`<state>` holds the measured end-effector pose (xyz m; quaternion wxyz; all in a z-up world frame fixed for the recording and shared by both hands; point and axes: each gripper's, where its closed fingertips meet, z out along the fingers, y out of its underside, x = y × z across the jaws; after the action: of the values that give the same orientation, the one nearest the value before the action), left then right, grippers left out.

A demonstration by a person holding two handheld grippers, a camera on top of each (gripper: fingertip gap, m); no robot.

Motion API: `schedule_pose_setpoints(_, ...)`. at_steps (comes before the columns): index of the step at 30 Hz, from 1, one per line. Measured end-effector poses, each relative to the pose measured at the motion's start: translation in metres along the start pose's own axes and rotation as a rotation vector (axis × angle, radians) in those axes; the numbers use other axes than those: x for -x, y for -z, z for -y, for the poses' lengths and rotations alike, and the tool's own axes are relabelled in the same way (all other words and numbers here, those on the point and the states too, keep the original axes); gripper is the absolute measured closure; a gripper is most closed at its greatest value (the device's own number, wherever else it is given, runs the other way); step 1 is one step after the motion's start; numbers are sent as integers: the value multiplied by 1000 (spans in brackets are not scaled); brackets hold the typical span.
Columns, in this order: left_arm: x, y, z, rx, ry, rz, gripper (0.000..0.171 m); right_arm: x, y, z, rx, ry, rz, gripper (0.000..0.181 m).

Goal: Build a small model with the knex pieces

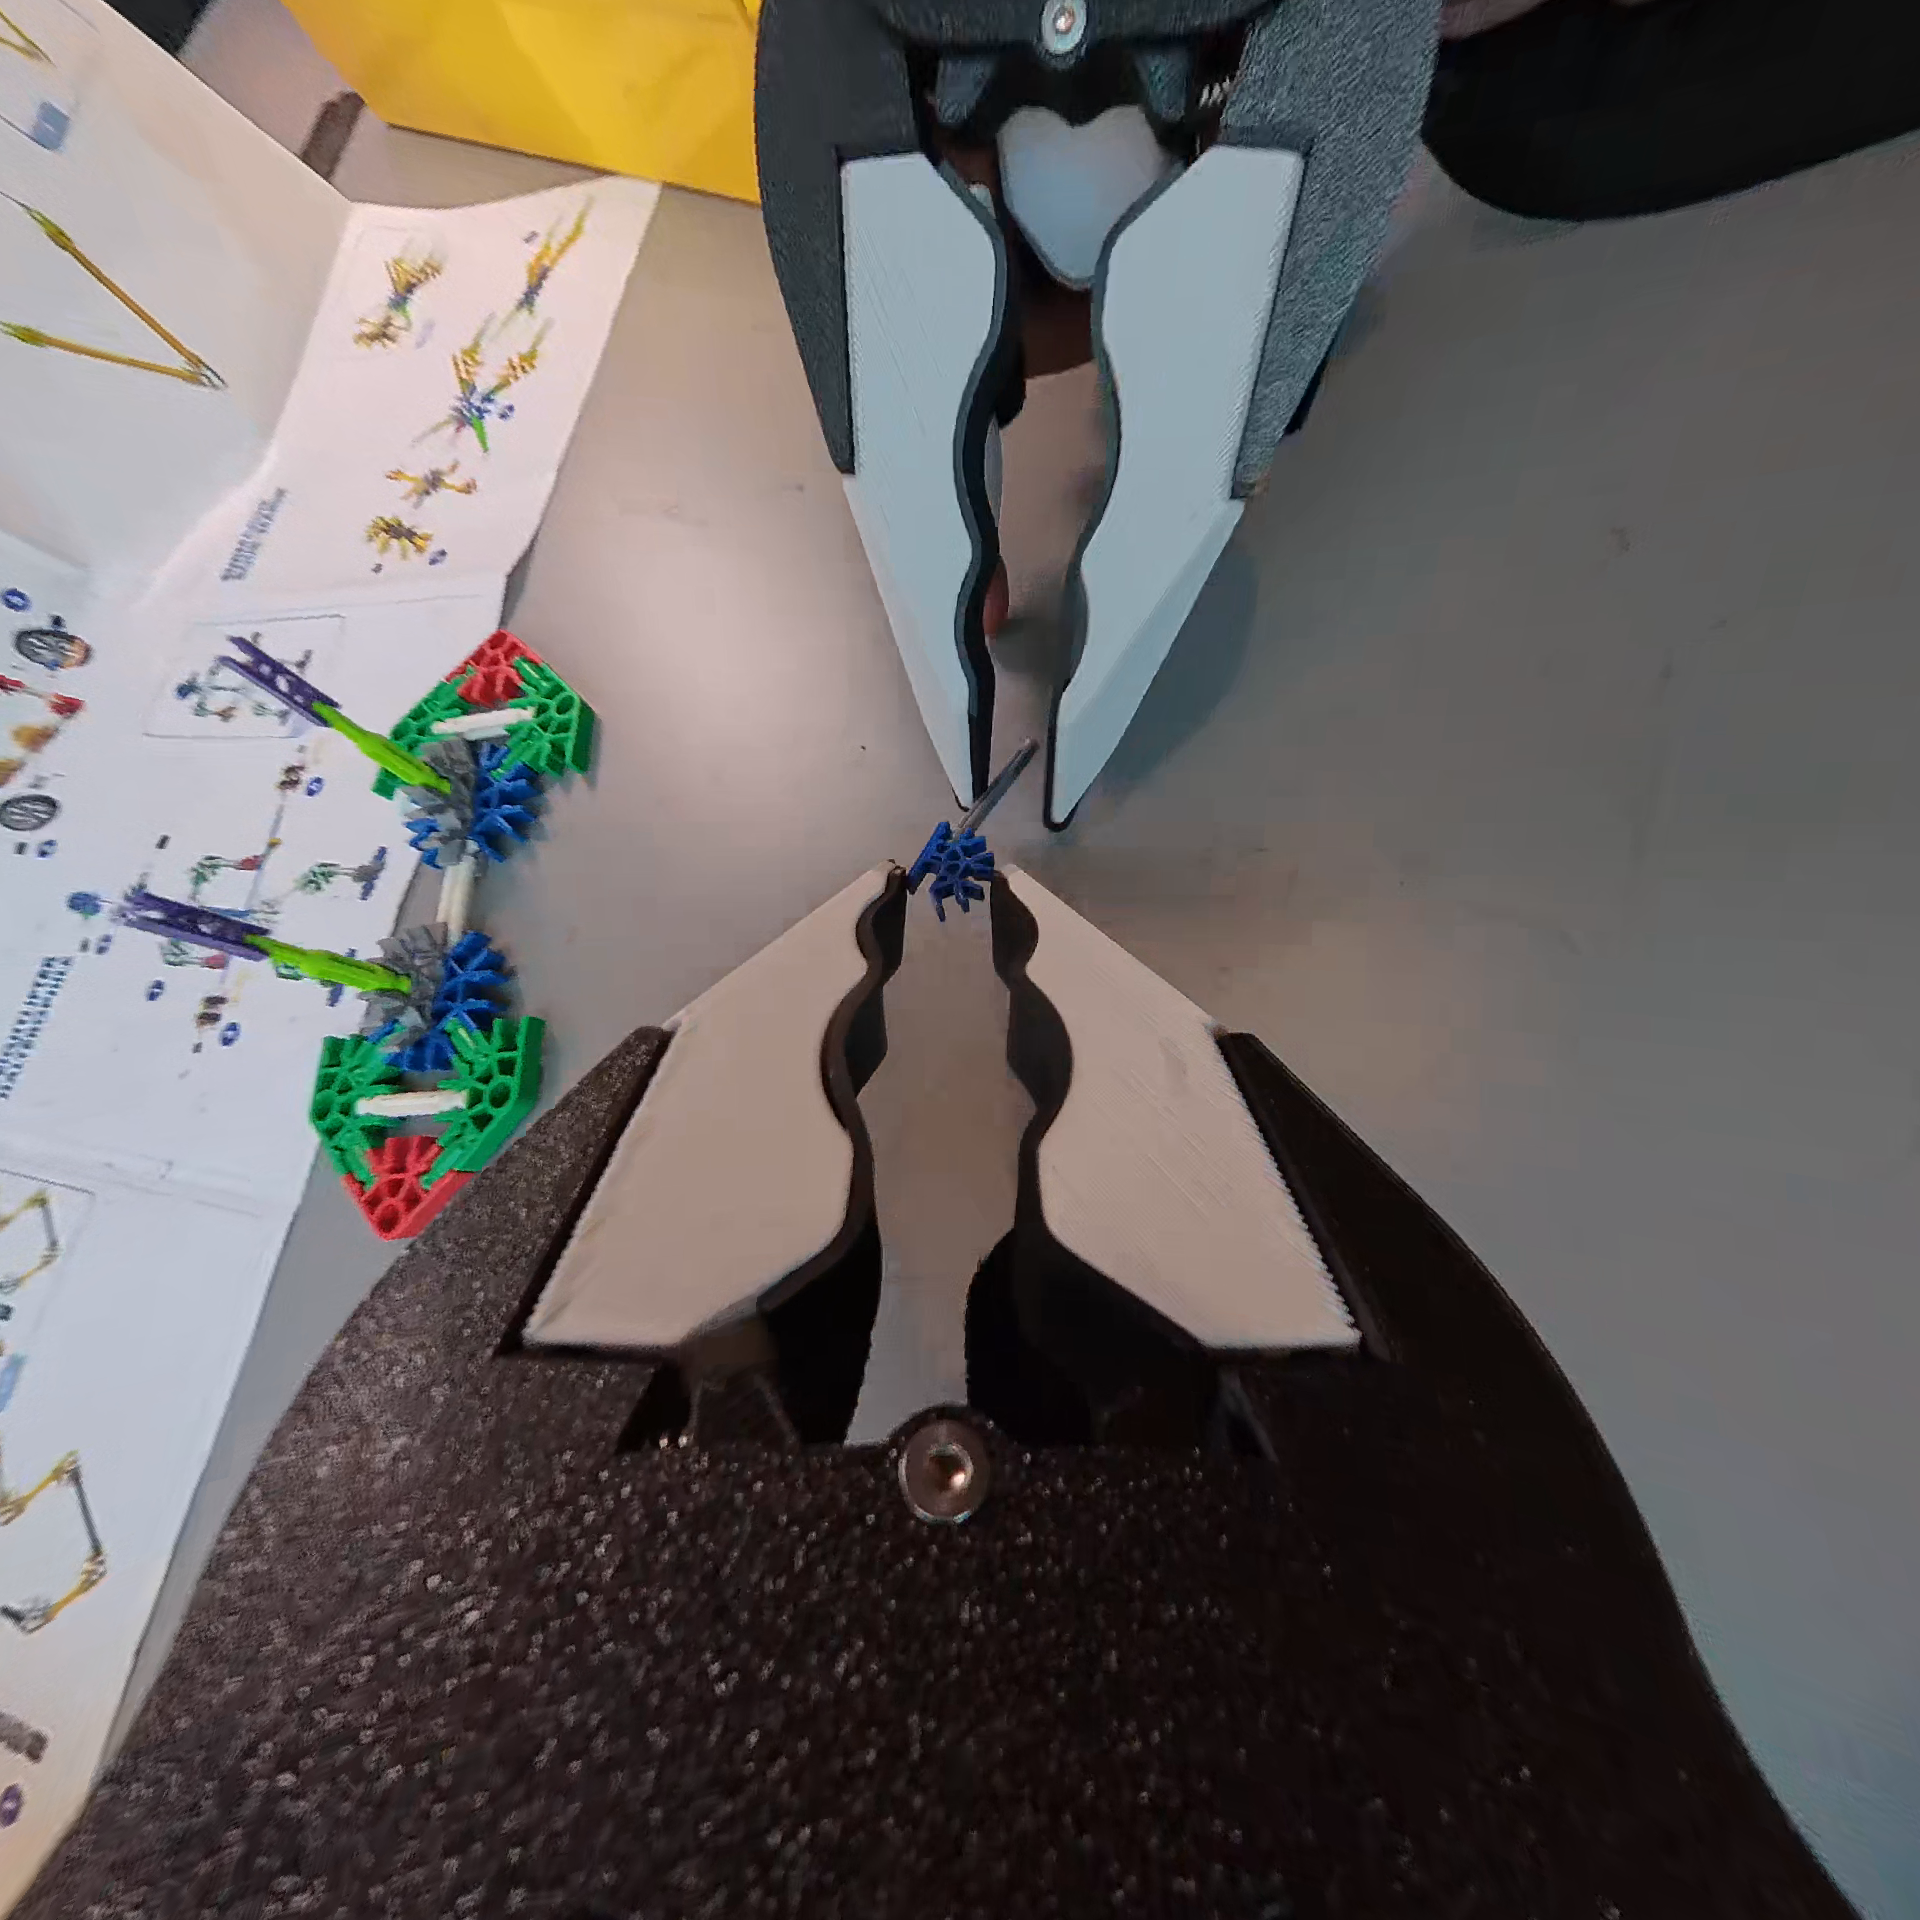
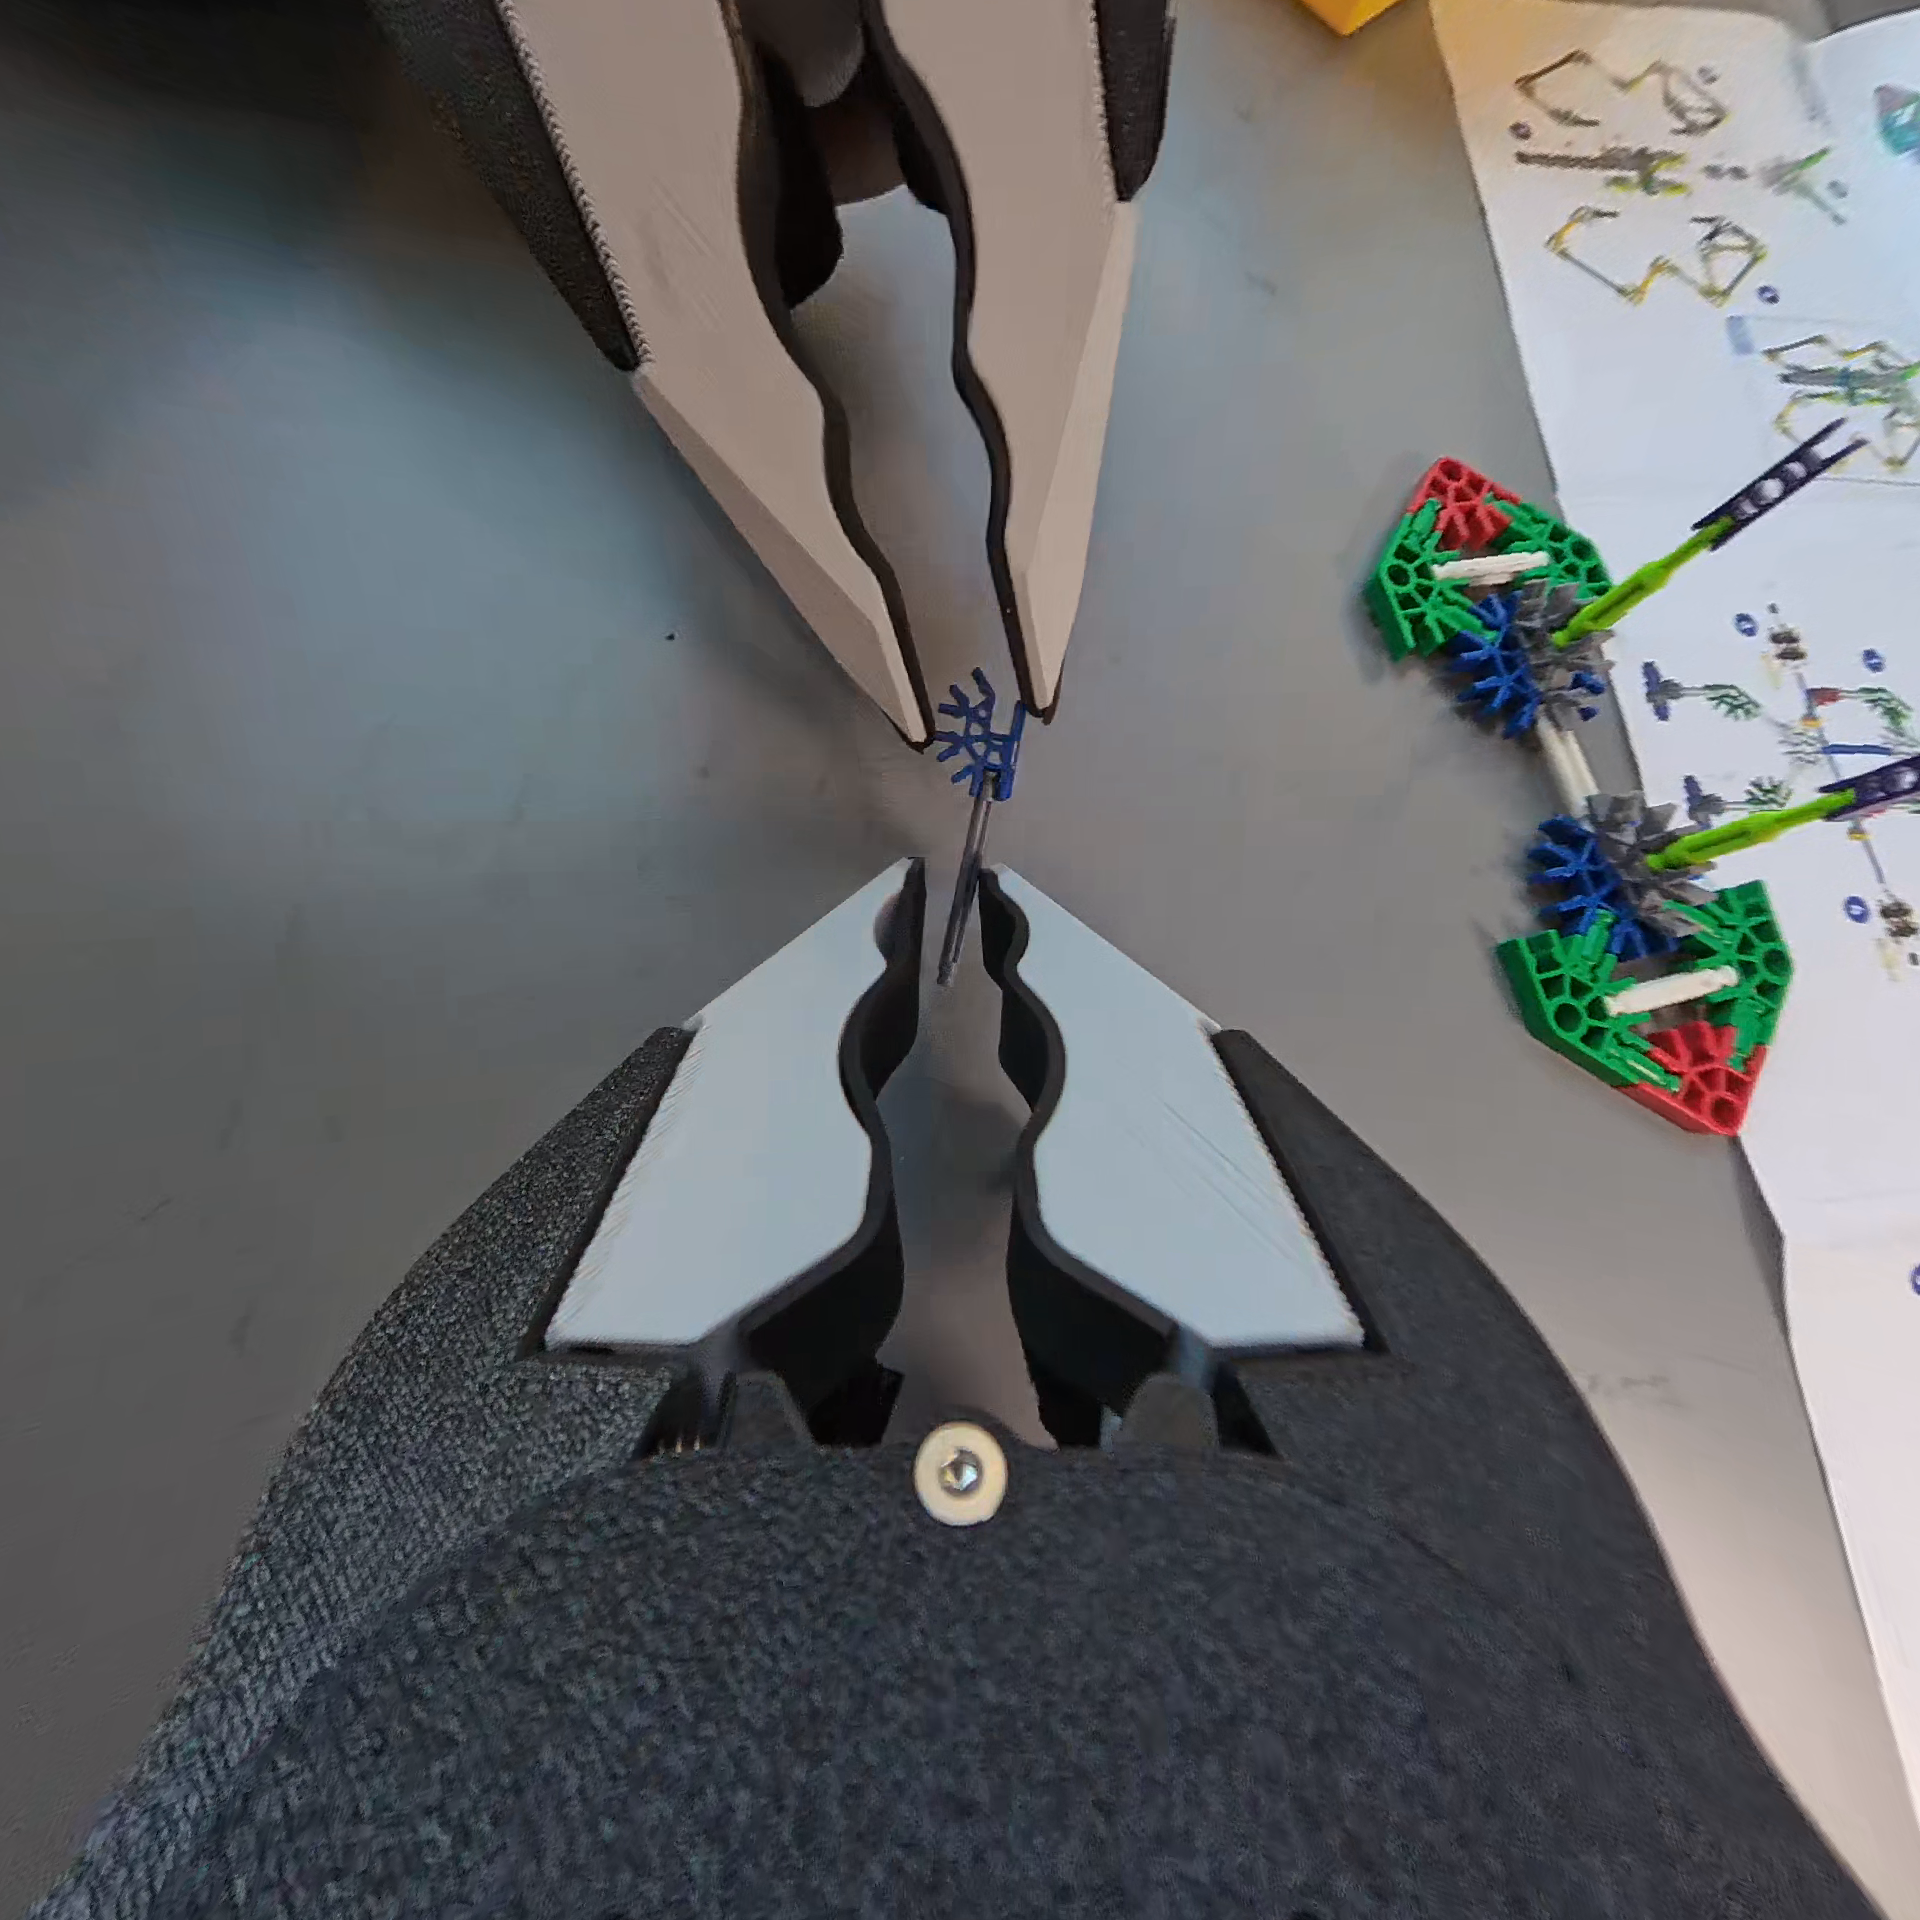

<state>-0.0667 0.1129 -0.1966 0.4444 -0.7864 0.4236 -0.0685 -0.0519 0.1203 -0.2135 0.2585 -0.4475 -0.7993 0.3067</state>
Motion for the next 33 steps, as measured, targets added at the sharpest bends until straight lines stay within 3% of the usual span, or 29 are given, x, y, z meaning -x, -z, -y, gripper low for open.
schedule_pose_setpoints(4,10,5,4,-20,-62,90,157,-13,9,10,-78,17,-65,179)
schedule_pose_setpoints(6,14,7,10,-81,5,90,156,-20,15,17,-128,31,-110,180)
schedule_pose_setpoints(11,25,22,25,-294,448,-129,138,-24,30,42,-251,192,-227,179)
schedule_pose_setpoints(13,23,33,36,-401,594,-278,140,-23,32,45,-255,250,-267,179)
schedule_pose_setpoints(15,20,42,45,-481,678,-389,153,-22,33,48,-261,293,-293,179)
schedule_pose_setpoints(18,16,41,44,-463,670,-412,165,-20,36,54,-288,306,-300,179)
schedule_pose_setpoints(25,12,41,45,-465,605,-395,169,-17,43,61,-352,264,-277,179)
schedule_pose_setpoints(33,2,59,69,-592,424,-365,169,2,68,87,-641,-138,107,173)
